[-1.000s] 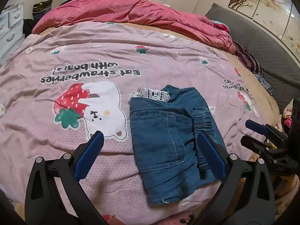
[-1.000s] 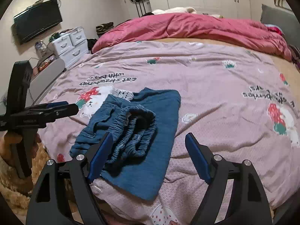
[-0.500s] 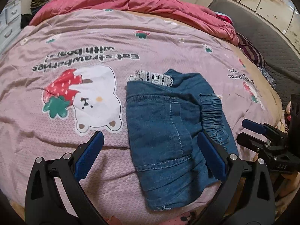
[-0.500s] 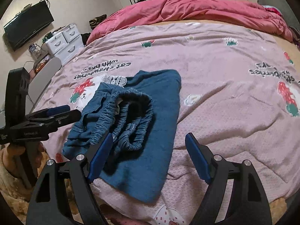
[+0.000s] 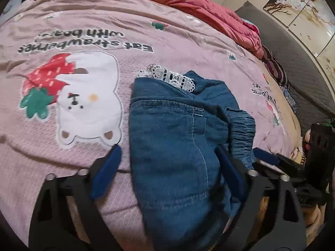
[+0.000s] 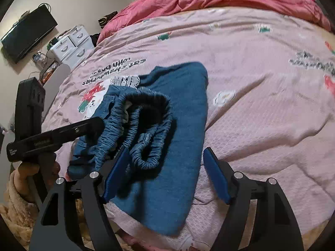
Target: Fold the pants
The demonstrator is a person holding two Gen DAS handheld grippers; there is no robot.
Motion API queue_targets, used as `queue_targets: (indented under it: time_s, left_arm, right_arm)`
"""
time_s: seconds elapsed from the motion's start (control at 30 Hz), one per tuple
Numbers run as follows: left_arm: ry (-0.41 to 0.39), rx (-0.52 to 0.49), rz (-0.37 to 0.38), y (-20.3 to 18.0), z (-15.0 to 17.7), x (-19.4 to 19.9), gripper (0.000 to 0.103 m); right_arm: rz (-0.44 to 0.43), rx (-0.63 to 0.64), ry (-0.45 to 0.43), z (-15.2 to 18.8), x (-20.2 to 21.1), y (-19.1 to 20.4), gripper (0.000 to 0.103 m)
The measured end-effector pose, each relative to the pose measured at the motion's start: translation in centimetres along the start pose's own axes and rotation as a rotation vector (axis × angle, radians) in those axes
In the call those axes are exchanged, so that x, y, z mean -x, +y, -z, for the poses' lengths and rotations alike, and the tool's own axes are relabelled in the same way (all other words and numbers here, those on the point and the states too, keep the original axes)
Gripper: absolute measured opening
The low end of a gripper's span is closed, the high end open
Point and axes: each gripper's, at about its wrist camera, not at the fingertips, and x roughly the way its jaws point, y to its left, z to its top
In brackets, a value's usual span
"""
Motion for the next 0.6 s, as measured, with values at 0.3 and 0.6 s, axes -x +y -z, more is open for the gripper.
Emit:
queue_targets:
  time_s: [0.3, 0.6]
  left_arm:
    - [0.023, 0.001, 0.024, -0.4, -0.5, -1.2, 0.063]
    - [0.019, 0.043, 0.029, -0.1, 0.0, -1.8, 0.065]
  right_arm:
    - [-0.082, -0.038, 0.016, 0.1, -0.6, -0.7, 0.055]
    - [-0.114, -0.089, 0.016, 0.0, -1.5, -1.3, 0.054]
